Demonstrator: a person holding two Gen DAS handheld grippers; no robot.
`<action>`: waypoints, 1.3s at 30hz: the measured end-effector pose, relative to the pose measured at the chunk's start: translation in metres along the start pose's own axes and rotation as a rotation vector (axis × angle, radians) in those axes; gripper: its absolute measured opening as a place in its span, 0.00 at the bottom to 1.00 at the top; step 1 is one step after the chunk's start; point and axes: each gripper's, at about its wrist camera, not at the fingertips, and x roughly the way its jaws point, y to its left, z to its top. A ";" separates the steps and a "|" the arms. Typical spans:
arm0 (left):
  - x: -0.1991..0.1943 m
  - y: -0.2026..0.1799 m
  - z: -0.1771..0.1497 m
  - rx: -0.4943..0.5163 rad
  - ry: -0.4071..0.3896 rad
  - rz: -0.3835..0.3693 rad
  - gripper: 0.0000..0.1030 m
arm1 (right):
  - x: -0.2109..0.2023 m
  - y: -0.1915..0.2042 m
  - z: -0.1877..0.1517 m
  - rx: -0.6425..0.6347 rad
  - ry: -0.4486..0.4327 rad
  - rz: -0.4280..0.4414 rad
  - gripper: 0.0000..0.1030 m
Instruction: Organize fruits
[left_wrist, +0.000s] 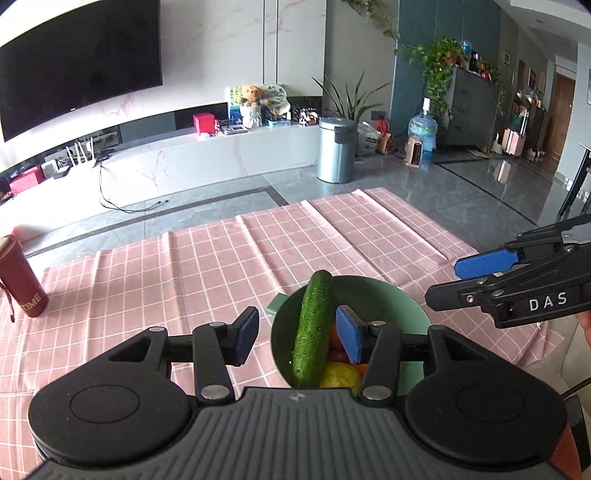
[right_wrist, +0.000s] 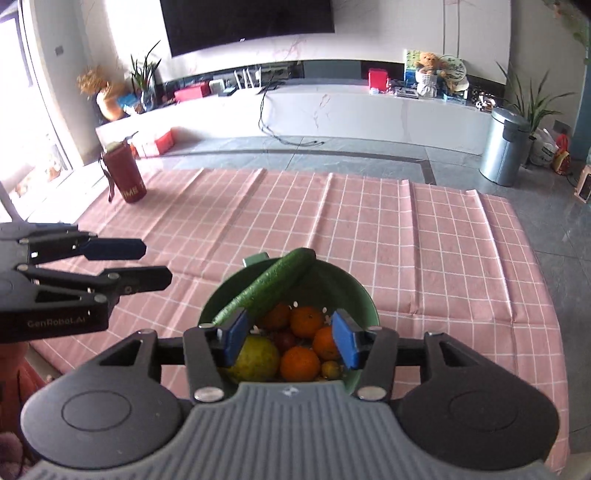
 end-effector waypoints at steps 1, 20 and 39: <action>-0.006 0.000 -0.002 -0.001 -0.013 0.016 0.59 | -0.006 0.005 -0.002 0.018 -0.026 -0.003 0.52; -0.037 0.008 -0.067 -0.086 -0.065 0.225 0.77 | -0.038 0.091 -0.101 0.117 -0.271 -0.210 0.72; 0.005 0.019 -0.111 -0.156 0.115 0.246 0.78 | 0.014 0.096 -0.134 0.139 -0.215 -0.281 0.75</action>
